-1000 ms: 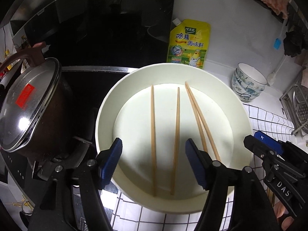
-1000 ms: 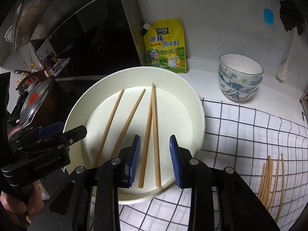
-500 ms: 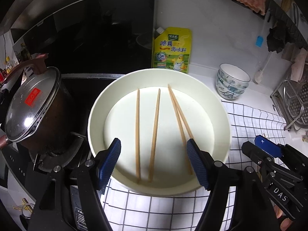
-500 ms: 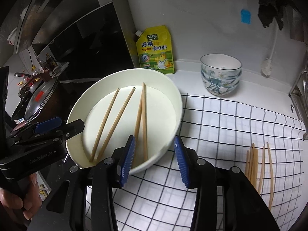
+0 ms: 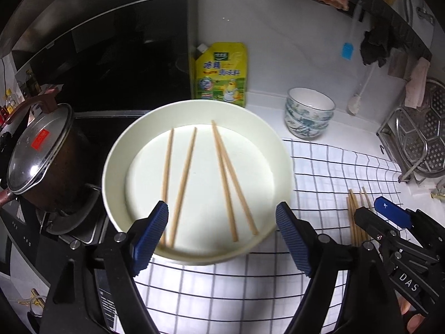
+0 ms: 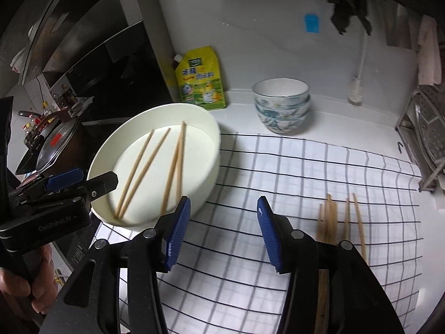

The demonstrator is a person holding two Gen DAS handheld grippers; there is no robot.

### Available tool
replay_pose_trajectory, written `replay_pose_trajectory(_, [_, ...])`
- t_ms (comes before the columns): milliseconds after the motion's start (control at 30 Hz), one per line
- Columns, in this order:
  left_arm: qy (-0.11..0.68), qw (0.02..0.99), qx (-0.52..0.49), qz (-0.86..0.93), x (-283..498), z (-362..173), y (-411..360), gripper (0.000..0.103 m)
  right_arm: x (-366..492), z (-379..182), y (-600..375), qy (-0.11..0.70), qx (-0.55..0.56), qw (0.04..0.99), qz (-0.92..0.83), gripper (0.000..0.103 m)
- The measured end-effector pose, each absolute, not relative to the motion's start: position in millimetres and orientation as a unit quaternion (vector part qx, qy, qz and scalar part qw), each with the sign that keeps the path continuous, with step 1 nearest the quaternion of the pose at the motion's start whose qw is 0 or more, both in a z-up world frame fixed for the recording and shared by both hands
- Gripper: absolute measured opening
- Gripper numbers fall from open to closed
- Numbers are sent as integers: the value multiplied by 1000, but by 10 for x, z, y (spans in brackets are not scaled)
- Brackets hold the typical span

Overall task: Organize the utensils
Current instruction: 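Withdraw both open tools from the basin toward the remaining chopsticks, then close the left tool on a chopstick while the right tool grasps another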

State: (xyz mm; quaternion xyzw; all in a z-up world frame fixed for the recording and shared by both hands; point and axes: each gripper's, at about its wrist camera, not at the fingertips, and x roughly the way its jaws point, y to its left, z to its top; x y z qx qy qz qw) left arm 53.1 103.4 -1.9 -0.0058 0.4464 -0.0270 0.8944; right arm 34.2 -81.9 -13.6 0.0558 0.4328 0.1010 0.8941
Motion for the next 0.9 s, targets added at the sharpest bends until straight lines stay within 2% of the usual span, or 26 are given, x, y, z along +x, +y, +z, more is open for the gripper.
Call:
replay_pose_trajectory(467, [464, 883, 12, -69, 420, -177, 212, 84, 1, -332, -1807, 449, 79, 889, 45, 54])
replay_pose_trajectory(900, [495, 862, 31, -109, 370, -618, -553, 89, -252, -791, -2671, 485, 100, 868, -19, 56])
